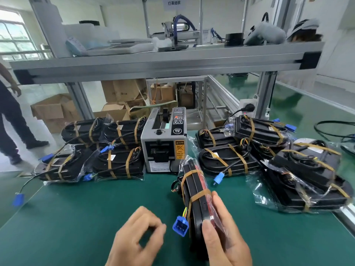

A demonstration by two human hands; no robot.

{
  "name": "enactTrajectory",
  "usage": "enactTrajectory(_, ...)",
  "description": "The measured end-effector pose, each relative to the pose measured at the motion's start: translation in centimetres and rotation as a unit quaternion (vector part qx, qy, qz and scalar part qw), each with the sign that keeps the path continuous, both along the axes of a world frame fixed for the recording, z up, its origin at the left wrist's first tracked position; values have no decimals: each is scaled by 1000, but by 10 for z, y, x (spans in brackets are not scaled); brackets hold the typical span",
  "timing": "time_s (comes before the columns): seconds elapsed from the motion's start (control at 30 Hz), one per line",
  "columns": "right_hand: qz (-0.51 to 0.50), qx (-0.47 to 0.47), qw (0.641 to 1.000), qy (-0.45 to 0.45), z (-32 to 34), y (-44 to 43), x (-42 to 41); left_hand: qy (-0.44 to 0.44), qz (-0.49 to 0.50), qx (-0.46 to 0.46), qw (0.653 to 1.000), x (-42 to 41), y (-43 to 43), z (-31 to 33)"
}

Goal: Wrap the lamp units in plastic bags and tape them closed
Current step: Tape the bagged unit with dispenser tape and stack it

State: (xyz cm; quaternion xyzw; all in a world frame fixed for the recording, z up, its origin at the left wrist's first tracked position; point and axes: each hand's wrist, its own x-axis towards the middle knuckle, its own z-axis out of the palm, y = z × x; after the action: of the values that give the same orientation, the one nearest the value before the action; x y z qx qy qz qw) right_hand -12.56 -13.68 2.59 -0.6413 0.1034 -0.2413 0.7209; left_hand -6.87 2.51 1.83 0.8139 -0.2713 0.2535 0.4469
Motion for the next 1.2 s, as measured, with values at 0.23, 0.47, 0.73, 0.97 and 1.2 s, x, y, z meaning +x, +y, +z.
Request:
enactTrajectory(0.23,75,16,996,41,2,-8,3,304,117,-261,908,92,-23,52)
enactTrajectory(0.47,84,53,994,47,1,-8,10,513,150,-402,743,156,-41,55)
enactTrajectory(0.73,84,66,993,42,-4,-4,13,541,165,-440,697,170,-55,57)
enactTrajectory(0.97,116,62,991,21,-2,-8,24,468,176,-518,694,159,-63,60)
enactTrajectory(1.2,120,67,990,15,-7,-10,29,424,-59,-327,842,72,-40,79)
